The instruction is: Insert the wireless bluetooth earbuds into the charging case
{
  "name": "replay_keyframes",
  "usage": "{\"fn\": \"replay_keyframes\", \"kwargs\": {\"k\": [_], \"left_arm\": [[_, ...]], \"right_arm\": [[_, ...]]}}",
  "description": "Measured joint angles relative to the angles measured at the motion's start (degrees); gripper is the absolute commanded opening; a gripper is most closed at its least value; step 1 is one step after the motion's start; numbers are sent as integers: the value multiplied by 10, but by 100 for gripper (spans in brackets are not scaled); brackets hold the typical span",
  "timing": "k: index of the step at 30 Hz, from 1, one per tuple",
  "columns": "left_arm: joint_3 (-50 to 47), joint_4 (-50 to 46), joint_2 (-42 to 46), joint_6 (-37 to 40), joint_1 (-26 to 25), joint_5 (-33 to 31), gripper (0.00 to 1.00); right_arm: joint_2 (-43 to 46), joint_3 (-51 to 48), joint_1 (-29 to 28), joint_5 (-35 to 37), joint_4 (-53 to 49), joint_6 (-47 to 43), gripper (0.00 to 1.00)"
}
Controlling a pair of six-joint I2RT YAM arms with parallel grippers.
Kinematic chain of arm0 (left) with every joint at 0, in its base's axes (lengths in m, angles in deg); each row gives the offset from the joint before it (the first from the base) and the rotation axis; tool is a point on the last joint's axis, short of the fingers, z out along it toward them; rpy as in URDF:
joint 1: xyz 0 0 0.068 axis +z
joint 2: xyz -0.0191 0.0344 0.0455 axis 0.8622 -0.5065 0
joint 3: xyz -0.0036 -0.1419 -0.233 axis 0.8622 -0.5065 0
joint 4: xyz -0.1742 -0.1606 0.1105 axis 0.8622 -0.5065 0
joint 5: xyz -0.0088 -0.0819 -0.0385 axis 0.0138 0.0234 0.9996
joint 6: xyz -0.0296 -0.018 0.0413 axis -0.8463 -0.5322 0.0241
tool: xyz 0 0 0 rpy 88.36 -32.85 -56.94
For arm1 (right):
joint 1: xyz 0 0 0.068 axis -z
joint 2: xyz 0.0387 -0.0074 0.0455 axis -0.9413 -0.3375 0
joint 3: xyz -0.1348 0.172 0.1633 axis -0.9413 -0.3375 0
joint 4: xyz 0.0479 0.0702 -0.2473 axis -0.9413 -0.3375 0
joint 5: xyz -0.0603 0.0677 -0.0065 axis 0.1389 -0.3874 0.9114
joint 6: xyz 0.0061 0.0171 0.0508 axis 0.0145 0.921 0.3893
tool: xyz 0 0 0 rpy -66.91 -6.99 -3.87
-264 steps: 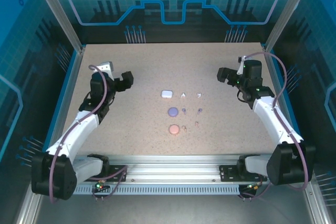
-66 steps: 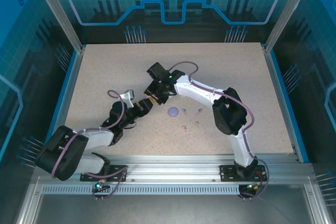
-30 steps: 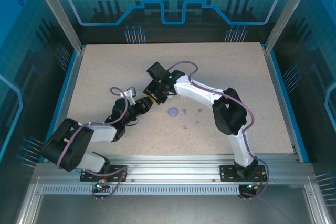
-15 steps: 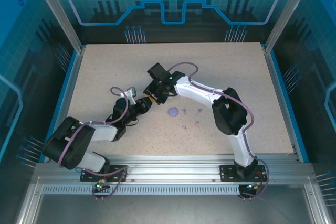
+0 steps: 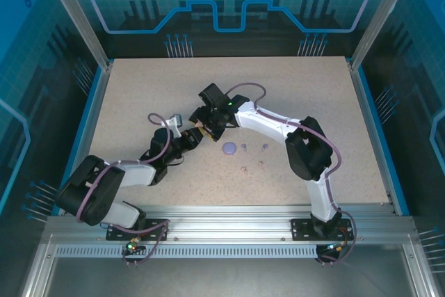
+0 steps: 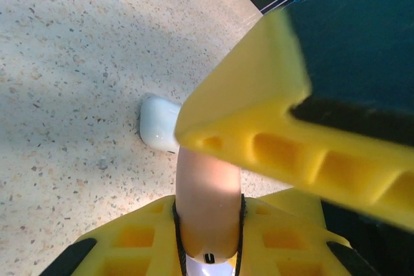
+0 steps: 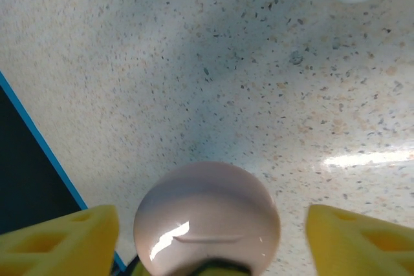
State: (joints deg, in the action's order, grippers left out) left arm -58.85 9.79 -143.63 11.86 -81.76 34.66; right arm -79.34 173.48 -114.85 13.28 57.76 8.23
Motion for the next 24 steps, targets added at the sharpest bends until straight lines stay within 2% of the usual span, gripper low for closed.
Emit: {"fn": "replay_keyframes", "kwargs": {"k": [7,12,16,20,24], "left_arm": [[14,-70,52,31,0,48,0],[44,-106,65,59,0,116,0],[63,-129,65,72,0,169,0],[84,-148,63,83,0,220,0],[105,-166,59,90,-1,259,0]], "right_arm": [[124,-107,60,10,4,-54,87],[274,-229,124,35,40,-163,88],[387,-351,147,37,94,-275,88],[471,-434,151,-2,140,-378,89],[494,-467,150,-64,198,-436,89]]}}
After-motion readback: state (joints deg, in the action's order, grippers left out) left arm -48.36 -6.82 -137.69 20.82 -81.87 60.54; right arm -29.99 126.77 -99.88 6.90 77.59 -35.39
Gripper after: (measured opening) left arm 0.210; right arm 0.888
